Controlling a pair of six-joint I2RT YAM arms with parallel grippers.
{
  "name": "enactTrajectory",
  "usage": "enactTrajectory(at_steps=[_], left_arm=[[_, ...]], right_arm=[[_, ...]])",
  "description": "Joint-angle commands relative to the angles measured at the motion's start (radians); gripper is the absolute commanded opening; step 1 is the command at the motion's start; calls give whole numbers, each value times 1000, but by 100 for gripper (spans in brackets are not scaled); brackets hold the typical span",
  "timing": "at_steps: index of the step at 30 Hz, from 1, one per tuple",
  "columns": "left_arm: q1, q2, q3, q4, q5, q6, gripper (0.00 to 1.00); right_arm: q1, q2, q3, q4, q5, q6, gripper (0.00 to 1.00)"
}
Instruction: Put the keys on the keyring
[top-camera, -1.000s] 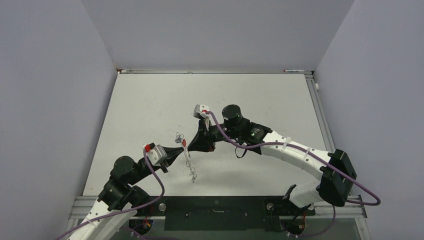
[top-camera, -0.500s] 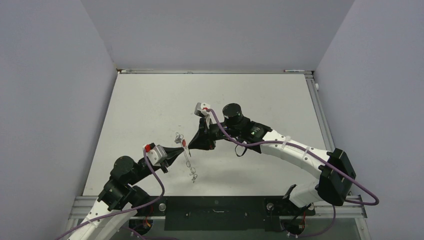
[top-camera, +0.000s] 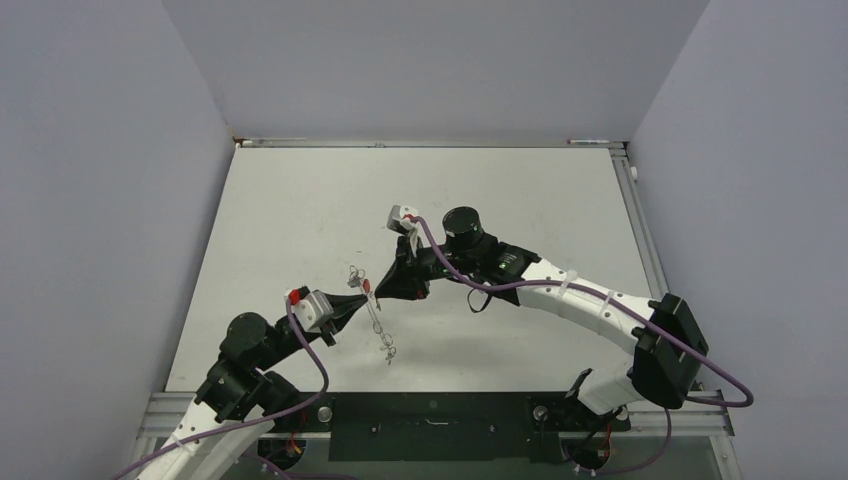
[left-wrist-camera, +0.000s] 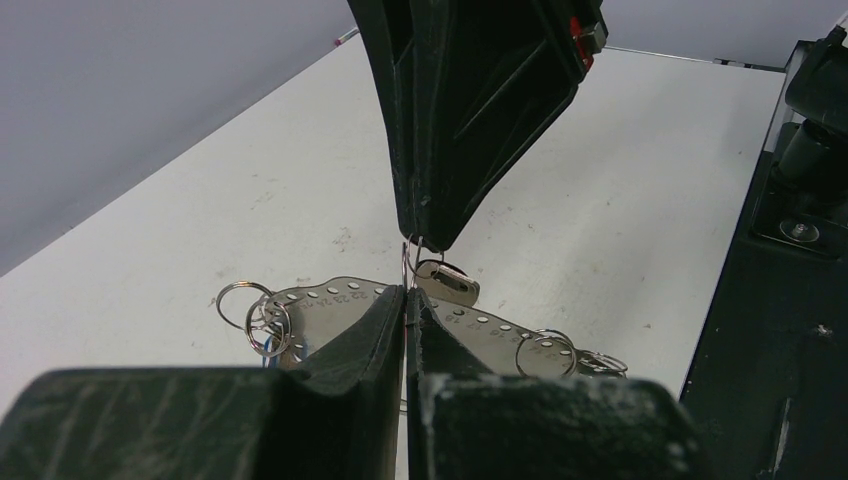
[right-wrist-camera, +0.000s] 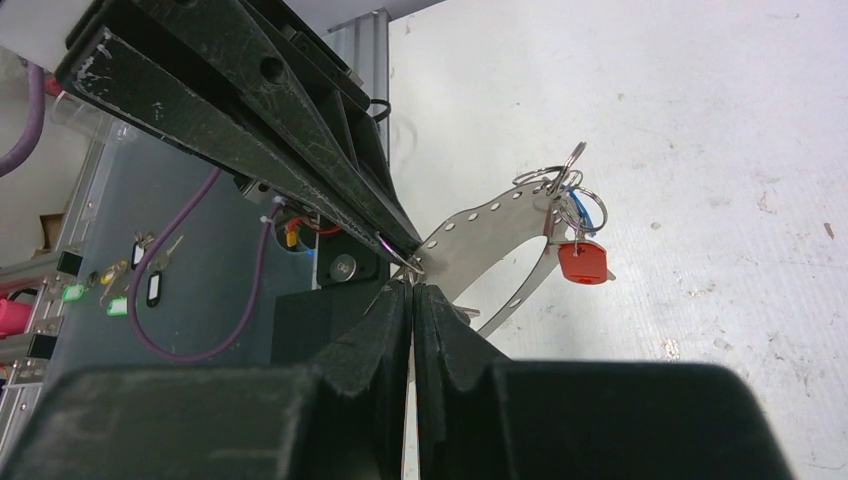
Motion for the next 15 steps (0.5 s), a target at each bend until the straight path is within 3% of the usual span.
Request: enactTrajectory(at_steps=[1, 15], left_arm=[[-1, -16, 10, 77, 16, -4, 0], [-2, -22, 7, 80, 15, -1, 0]], right_arm=[[-8, 11, 28, 66, -17, 1, 5], [-9, 15, 30, 59, -34, 7, 5]])
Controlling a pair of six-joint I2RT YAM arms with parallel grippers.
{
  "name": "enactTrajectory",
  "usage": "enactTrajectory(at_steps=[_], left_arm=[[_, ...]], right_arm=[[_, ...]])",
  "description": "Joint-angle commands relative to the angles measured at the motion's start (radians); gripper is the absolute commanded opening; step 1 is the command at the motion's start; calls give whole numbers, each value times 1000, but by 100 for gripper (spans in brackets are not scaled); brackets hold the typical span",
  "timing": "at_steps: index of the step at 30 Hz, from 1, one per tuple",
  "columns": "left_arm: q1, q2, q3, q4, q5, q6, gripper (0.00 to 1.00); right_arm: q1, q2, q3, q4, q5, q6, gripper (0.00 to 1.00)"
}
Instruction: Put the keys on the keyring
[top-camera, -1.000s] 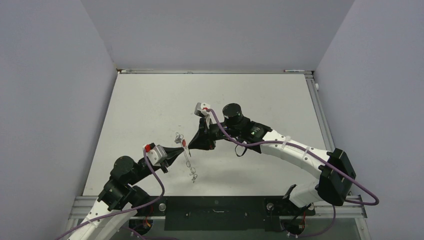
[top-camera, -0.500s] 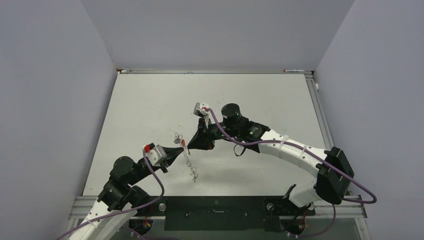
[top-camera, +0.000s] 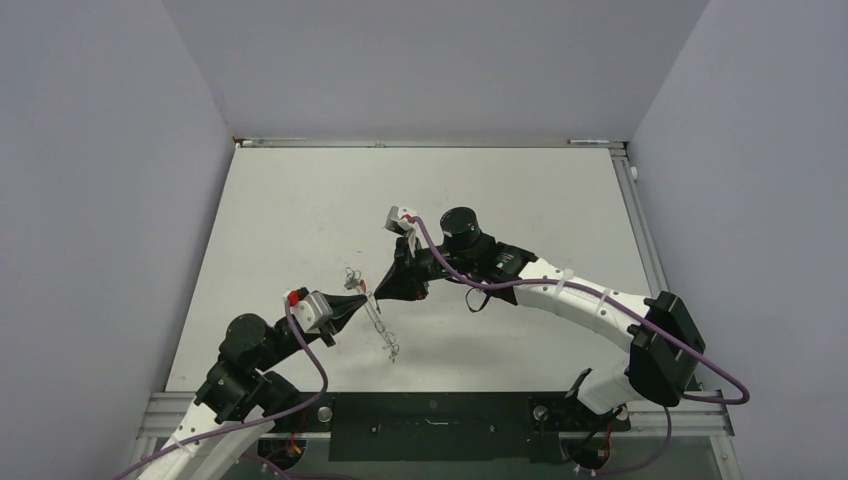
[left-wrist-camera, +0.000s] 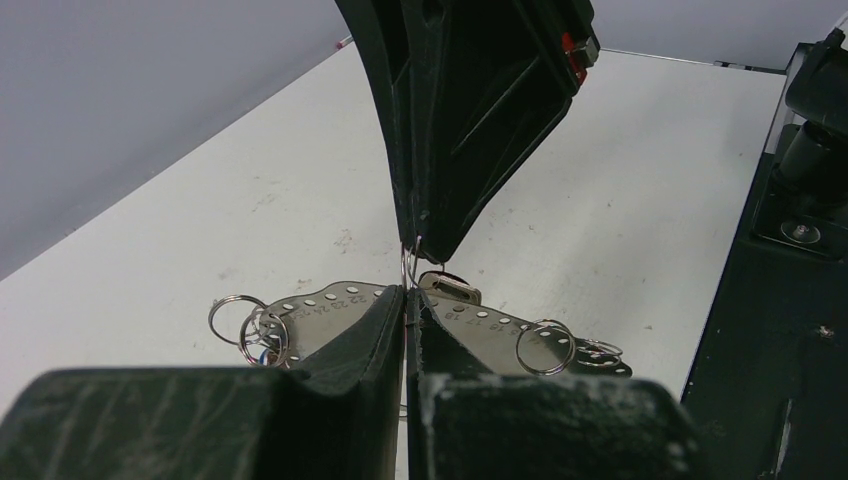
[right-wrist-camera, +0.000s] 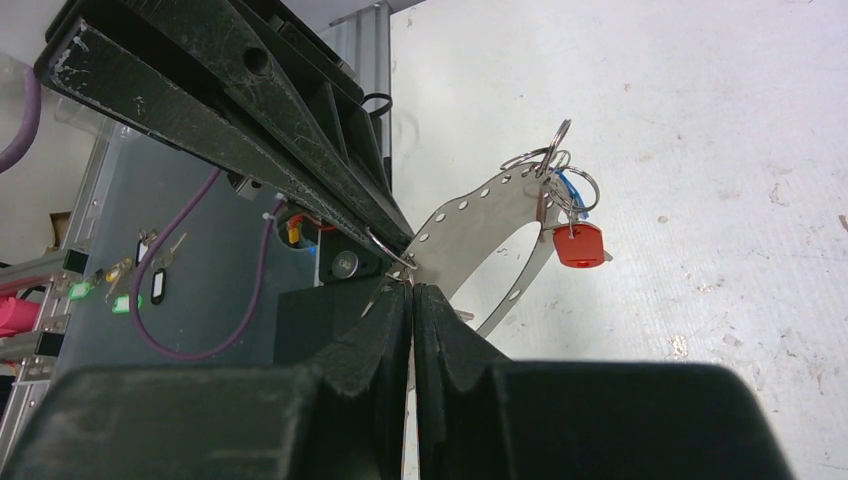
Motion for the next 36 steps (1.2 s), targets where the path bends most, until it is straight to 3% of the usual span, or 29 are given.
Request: enactTrajectory(at_steps=[1, 4, 9, 12, 17, 22, 30, 36], left_arm=[[-2, -9, 11, 80, 15, -2, 0], [-2, -9, 11, 81, 16, -2, 0], [-1, -9, 11, 84, 19, -1, 0], [-2, -10, 11, 85, 20, -3, 0], [-2, -16, 14, 92, 33, -9, 0], [0, -36, 14, 100, 48, -29, 0], [9, -24, 26, 207, 87, -83, 0], [14, -22, 12, 354, 100, -221, 0]], right_arm=[[-7, -5, 31, 59, -28, 0, 5], [-8, -3, 31, 56, -33, 1, 9], [-8, -12, 26, 55, -33, -6, 39], [-8, -25, 23, 53, -31, -20, 48], [-7, -66, -1, 78, -21, -50, 51], [-6, -136, -69, 206, -11, -54, 51], [-2, -210, -179, 417, -58, -110, 52], [5, -234, -214, 560, -157, -119, 51]])
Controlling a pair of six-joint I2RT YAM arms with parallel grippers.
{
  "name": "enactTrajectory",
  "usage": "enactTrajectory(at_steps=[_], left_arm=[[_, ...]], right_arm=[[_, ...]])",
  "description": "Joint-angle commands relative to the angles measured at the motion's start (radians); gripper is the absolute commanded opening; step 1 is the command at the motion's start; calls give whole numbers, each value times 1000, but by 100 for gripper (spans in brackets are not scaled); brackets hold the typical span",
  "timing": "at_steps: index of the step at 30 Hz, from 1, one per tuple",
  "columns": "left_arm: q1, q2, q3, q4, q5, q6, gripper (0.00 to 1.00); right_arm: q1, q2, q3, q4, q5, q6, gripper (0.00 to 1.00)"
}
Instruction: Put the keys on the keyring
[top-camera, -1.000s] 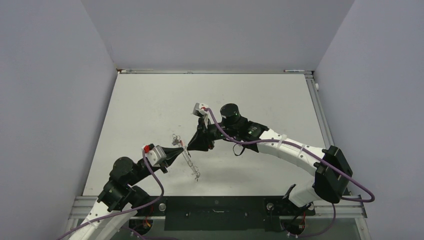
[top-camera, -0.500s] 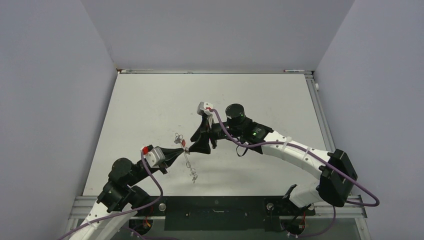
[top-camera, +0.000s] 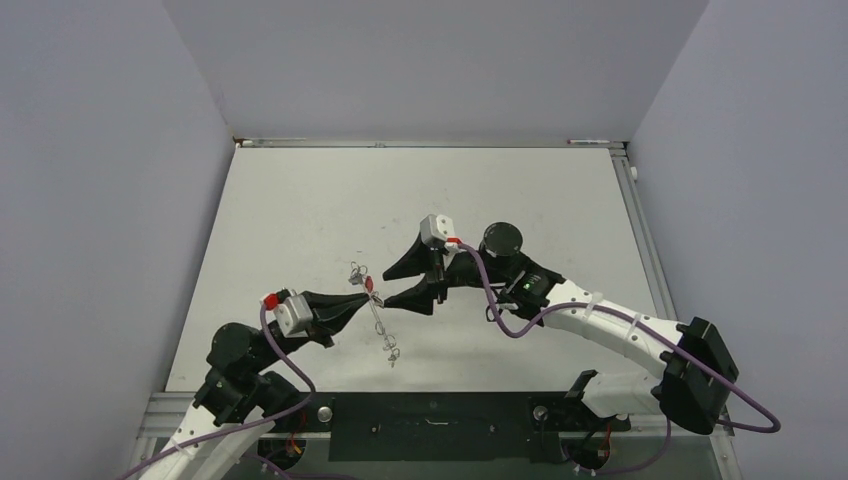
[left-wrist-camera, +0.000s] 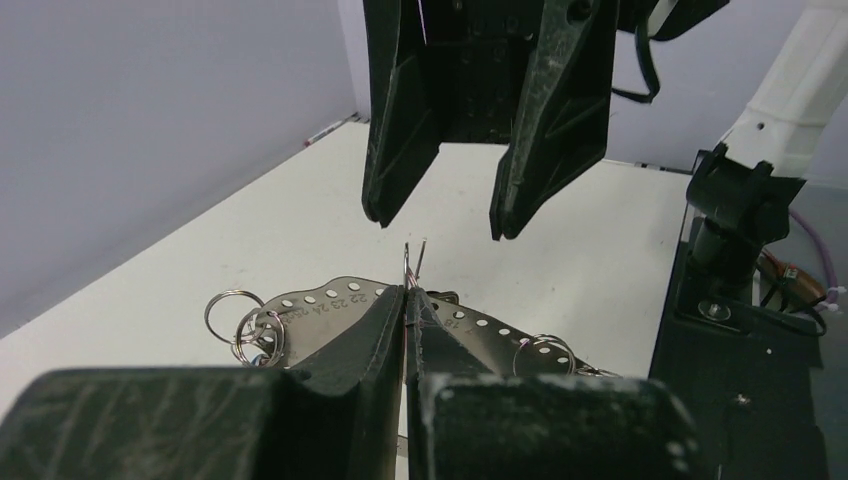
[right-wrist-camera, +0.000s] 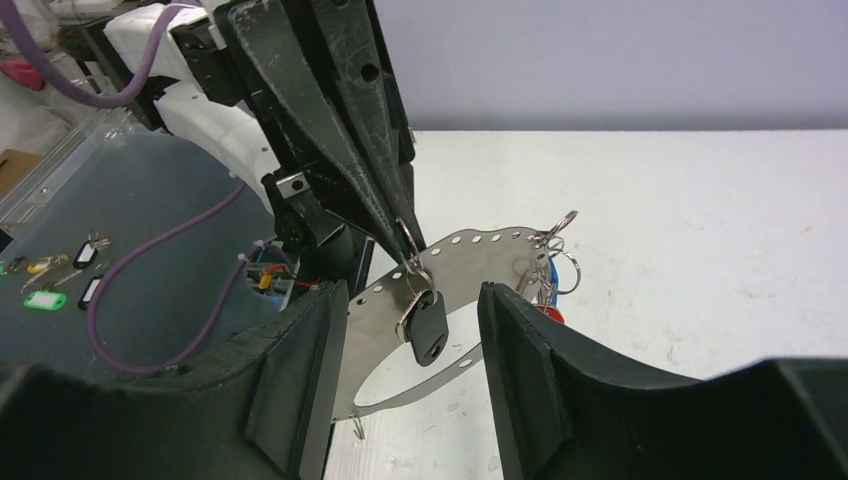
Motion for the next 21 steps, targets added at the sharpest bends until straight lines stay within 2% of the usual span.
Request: enactTrajectory(at_steps=[1, 8, 21], left_arm=[[10, 3, 4, 247, 40, -135, 0], [26, 11, -58, 502, 99, -290, 0], [100, 25, -94, 630, 177, -381, 0]], right_arm=[[18, -49, -22, 214, -102, -30, 51], [61, -39, -8, 252, -113, -7, 44], [98, -7, 14, 300, -63, 14, 36]])
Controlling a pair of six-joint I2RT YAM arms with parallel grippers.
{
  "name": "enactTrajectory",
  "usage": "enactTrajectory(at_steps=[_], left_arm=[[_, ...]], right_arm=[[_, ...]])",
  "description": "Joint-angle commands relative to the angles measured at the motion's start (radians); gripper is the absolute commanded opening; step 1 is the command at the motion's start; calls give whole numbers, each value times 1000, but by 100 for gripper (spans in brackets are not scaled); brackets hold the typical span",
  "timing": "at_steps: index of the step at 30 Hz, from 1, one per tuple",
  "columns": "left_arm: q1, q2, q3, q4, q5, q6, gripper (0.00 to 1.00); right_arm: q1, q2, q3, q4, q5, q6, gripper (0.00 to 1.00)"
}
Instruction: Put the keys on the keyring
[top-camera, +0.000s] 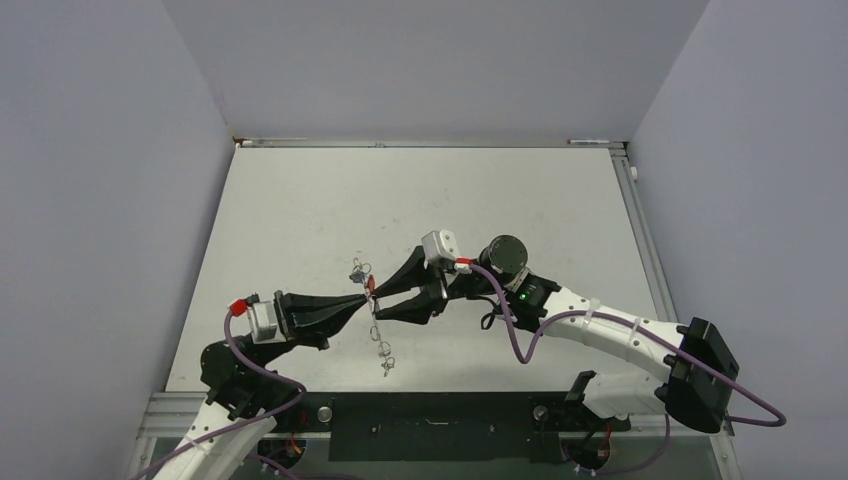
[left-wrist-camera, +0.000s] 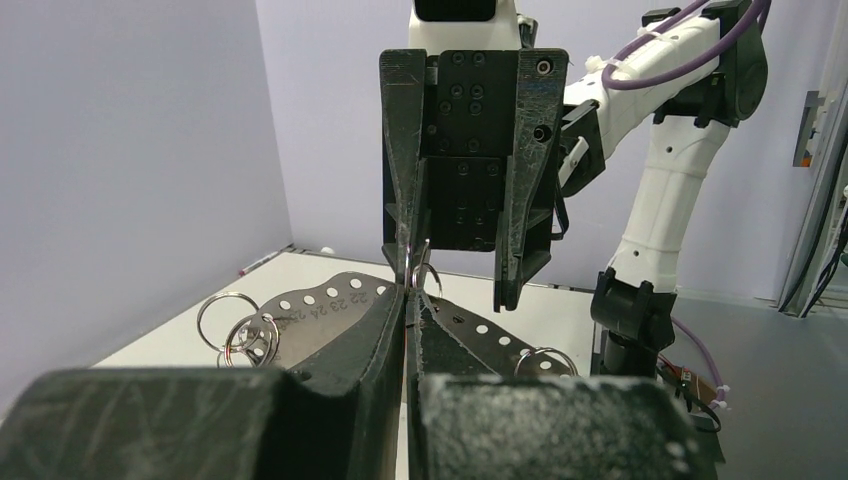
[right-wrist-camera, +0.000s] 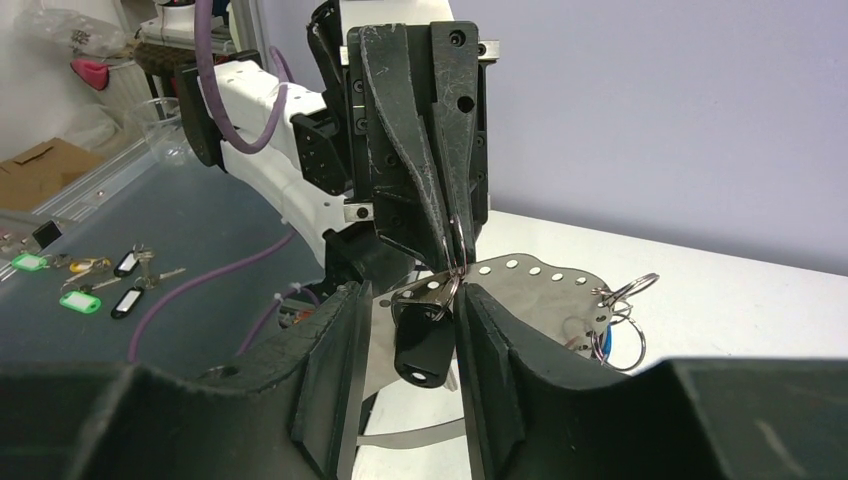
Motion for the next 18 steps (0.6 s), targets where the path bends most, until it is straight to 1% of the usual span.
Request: enactTrajectory(at_steps=[1, 7, 18], left_arm=[[24, 9, 1, 130, 35, -55, 0], [37, 12, -6, 160, 53, -80, 0], [43, 18, -13, 185, 83, -103, 0]], right_arm=[[8, 9, 34, 90, 8, 1, 36], [8, 22, 43, 104, 44, 21, 36], [8, 56, 57, 158, 49, 74, 31]])
